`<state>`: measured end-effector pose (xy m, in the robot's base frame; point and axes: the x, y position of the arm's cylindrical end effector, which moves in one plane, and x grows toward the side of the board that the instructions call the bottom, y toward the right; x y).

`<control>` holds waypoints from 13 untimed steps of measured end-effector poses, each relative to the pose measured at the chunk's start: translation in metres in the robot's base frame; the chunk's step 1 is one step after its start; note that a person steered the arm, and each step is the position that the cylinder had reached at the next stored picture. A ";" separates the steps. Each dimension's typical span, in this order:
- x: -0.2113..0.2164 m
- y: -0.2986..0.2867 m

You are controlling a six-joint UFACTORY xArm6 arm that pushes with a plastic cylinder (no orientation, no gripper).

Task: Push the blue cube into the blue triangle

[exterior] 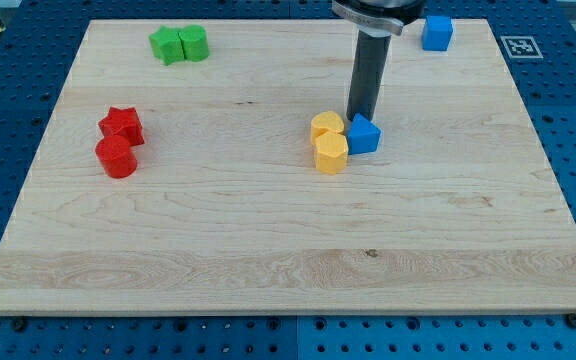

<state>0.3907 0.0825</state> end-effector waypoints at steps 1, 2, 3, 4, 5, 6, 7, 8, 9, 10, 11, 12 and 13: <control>0.000 0.000; 0.003 0.000; 0.004 0.000; 0.001 0.008; 0.000 0.043; 0.000 0.082; -0.009 0.115; -0.027 0.142; -0.043 0.172; -0.059 0.202; -0.079 0.234; -0.112 0.247; -0.144 0.242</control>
<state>0.2464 0.3248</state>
